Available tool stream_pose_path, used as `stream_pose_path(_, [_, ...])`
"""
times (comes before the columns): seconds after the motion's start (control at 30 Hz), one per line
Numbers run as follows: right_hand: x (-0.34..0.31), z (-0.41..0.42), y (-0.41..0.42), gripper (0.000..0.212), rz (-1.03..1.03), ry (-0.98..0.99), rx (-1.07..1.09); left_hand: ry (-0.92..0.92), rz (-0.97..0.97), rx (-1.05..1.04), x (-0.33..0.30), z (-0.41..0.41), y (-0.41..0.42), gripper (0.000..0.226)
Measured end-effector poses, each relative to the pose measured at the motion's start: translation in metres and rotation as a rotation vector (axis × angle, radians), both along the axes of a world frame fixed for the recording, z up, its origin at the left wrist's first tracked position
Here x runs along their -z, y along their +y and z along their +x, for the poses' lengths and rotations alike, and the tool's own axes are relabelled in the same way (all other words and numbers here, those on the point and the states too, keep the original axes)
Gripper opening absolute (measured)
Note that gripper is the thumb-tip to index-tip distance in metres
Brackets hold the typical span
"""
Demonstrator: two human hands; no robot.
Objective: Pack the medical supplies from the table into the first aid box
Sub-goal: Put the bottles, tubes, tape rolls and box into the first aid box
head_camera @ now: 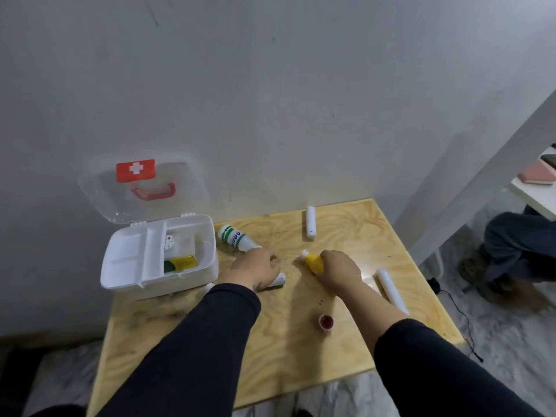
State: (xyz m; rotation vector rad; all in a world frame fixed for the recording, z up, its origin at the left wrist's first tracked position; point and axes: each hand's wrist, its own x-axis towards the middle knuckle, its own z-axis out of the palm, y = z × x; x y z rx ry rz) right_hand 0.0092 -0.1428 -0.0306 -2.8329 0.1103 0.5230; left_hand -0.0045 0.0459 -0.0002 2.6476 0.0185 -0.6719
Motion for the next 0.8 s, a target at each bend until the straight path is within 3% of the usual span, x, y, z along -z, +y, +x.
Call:
stream_pose_path(0.2, [-0.022, 0.007, -0.003, 0.047, 0.208, -0.011, 0.053, -0.016, 0.055, -0.043, -0.009, 0.001, -0.006, 0.044])
stream_pose_path(0.53, [-0.095, 0.026, 0.082, 0.05, 0.432, -0.167, -0.142, -0.228, 0.033, -0.287, -0.054, -0.022, 0.043, 0.035])
stream_pose_path(0.8, [-0.111, 0.021, 0.174, 0.047, 0.598, -0.203, -0.233, -0.245, 0.083, -0.433, -0.051, -0.048, 0.128, 0.056])
